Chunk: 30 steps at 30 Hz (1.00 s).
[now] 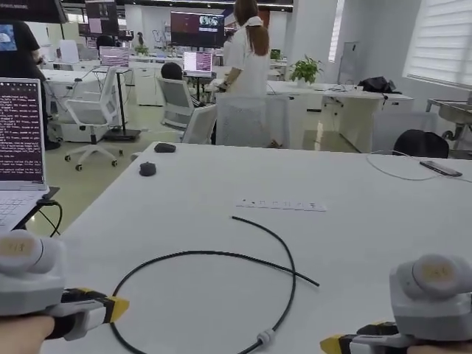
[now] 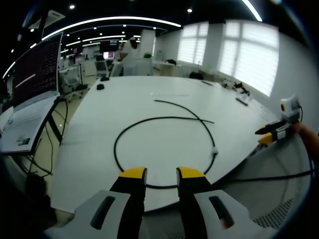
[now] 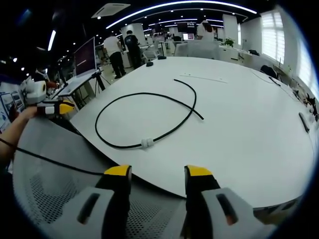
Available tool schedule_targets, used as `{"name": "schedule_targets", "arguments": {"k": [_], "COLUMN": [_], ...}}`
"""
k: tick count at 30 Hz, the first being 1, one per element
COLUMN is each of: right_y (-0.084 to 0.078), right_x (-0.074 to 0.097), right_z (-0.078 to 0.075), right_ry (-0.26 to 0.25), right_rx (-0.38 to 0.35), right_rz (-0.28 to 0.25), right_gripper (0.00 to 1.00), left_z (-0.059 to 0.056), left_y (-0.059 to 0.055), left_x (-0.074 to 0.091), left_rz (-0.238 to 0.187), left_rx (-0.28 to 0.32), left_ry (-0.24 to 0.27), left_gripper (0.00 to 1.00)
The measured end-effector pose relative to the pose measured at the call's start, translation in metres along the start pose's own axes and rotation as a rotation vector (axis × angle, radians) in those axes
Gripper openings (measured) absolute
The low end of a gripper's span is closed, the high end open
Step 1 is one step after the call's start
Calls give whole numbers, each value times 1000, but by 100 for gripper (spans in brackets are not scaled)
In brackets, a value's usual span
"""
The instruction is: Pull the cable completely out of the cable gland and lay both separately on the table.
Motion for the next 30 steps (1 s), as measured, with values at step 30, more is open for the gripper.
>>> {"name": "schedule_targets", "arguments": {"k": [30], "right_y": [-1], "right_x": [1], "right_z": [-4], "right_ry": [-40], "right_rx": [-25], "right_rz": [-5], "right_gripper": [43], "left_z": [-2], "left_y": [-2], "left_x": [-5], "left_rz": [25], "left_rx": [10], "left_ry": [-76], "left_gripper": [25]}}
Point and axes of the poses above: the centre of the closed fingertips' face, and the gripper's own axes: x roughly backward along the fingers, z roughly to its left, y roughly out of its top, the point moved 8 cm from there along x, roughly backward along the fingers, and after that the axes turned 14 degrees about -z, right-handed, at the moved point
